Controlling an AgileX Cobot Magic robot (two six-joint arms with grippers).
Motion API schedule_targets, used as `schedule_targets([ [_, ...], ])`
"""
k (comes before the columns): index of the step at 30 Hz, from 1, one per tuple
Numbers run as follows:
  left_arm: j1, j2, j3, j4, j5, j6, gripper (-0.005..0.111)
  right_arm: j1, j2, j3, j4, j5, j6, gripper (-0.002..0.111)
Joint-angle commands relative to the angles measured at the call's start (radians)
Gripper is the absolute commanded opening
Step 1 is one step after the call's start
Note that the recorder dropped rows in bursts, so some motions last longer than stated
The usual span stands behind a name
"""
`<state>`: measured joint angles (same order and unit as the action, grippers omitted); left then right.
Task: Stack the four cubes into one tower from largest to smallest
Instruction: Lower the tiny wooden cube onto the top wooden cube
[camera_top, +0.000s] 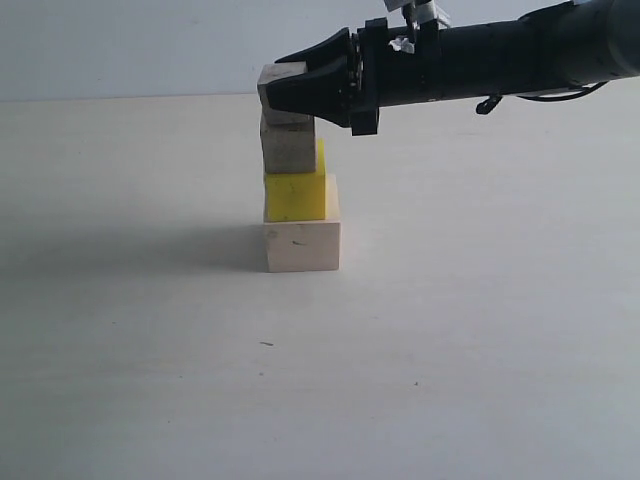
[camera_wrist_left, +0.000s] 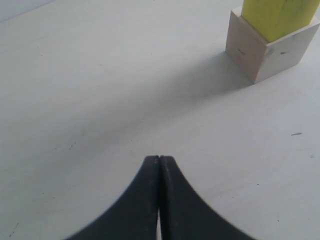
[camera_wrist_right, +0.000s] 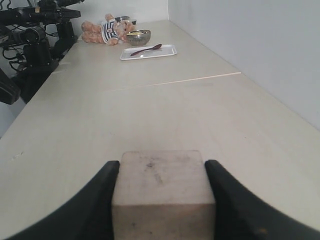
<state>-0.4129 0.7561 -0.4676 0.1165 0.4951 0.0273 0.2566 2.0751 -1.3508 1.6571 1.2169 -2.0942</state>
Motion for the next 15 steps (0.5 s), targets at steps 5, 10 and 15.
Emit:
schedule_targets([
  [5,-0.007,-0.004,0.003,0.005,-0.016,0.002,0.000,0.000,-0.002,-0.006,-0.036,0.004,-0.023,0.031],
  [10,-0.007,-0.004,0.003,0.005,-0.016,0.002,0.000,0.000,-0.002,-0.006,-0.036,0.004,-0.023,0.056],
  [15,-0.007,-0.004,0.003,0.005,-0.016,0.002,0.000,0.000,-0.002,-0.006,-0.036,0.004,0.002,0.069],
])
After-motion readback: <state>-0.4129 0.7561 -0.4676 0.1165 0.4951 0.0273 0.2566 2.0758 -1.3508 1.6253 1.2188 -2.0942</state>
